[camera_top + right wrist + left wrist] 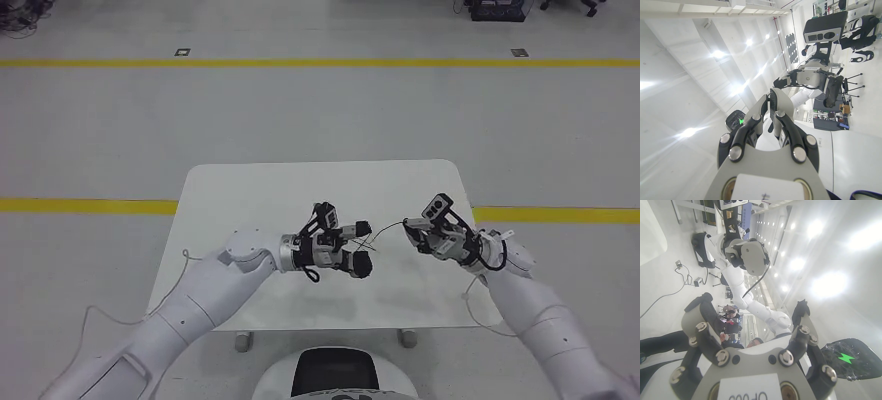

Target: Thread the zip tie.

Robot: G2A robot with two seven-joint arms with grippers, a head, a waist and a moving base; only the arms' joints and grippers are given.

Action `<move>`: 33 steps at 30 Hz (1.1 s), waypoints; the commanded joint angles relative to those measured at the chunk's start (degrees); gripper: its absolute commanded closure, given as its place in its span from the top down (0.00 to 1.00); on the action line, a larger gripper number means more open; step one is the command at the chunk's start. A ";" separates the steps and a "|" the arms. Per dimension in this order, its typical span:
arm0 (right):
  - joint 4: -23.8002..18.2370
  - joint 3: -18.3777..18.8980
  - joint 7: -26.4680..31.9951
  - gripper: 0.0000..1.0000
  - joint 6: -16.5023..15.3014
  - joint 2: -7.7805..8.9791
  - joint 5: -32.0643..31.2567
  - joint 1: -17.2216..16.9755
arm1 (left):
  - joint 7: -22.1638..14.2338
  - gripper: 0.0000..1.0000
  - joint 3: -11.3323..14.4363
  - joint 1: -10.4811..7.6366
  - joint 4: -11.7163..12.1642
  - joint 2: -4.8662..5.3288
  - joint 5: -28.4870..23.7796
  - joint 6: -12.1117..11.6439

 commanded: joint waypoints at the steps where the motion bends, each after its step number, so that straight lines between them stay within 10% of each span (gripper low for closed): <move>1: -0.45 -0.08 0.20 0.00 1.03 -0.07 0.29 -0.27 | 0.00 1.00 -0.16 0.35 -0.46 -0.08 -1.00 0.36; 9: -1.47 -1.00 0.93 0.00 2.19 -0.32 0.64 -0.47 | 0.01 1.00 -0.25 0.65 -0.22 -0.63 -2.32 -0.28; 33: 0.89 -2.90 0.93 0.00 0.74 -0.92 -2.85 1.24 | 0.28 0.48 -0.91 1.03 0.82 -1.49 -1.40 -0.03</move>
